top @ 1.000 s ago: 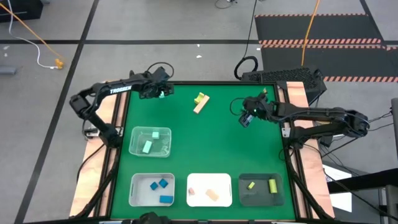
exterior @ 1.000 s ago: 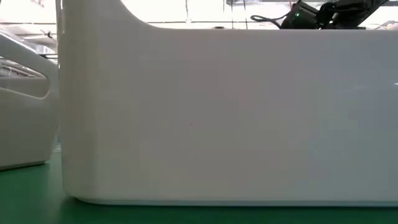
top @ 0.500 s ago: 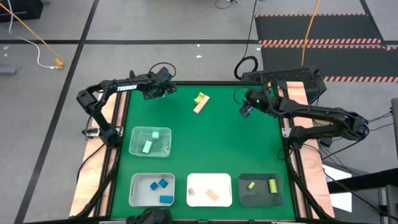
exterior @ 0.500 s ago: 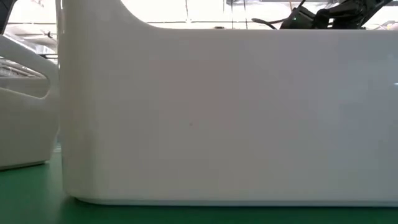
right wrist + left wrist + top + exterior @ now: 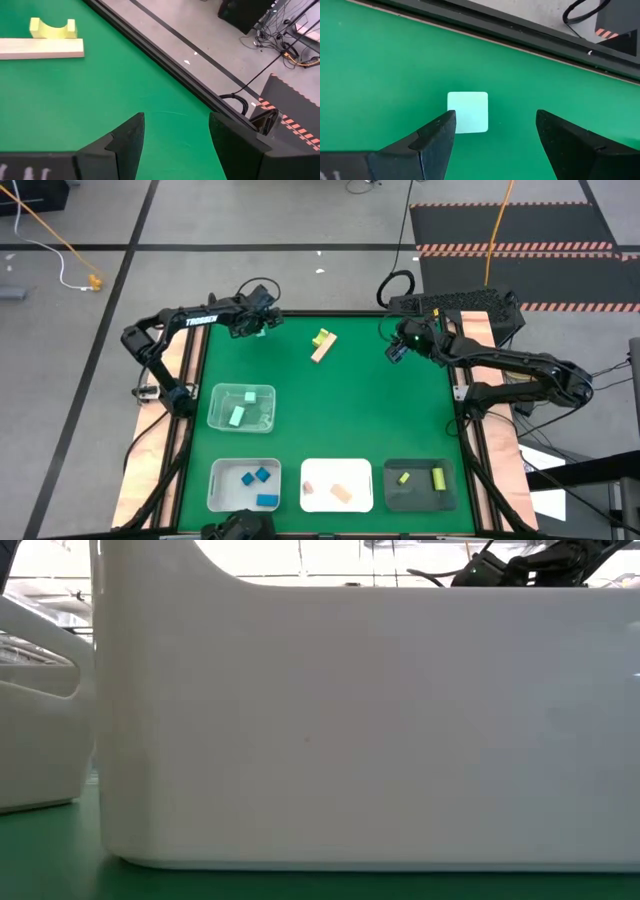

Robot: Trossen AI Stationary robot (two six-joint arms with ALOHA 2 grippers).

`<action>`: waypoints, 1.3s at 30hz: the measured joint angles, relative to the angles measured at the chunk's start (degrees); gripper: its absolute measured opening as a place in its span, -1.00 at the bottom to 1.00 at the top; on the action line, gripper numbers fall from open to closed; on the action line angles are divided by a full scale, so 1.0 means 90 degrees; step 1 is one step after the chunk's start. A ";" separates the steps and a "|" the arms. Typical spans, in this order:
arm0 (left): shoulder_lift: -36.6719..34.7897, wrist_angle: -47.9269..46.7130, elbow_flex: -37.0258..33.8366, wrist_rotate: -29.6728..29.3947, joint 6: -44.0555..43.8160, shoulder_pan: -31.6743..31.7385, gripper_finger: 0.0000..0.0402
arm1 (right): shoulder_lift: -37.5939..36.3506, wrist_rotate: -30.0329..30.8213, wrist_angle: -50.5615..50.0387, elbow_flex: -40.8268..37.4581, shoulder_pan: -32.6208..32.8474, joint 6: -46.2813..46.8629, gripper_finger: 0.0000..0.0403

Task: Sort & place blocks by color
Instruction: Put the light blue block into the transparent bin

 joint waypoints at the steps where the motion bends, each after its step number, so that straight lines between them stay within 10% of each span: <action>1: -0.0002 -0.0007 0.0000 -0.0005 0.0000 0.0009 0.37 | 0.0000 0.0000 0.0000 0.0000 -0.0027 0.0000 0.05; 39: 0.0044 -0.0303 0.0000 -0.0026 -0.0511 0.0163 0.37 | 0.0000 -0.0007 -0.0002 0.0000 -0.0439 -0.0197 0.05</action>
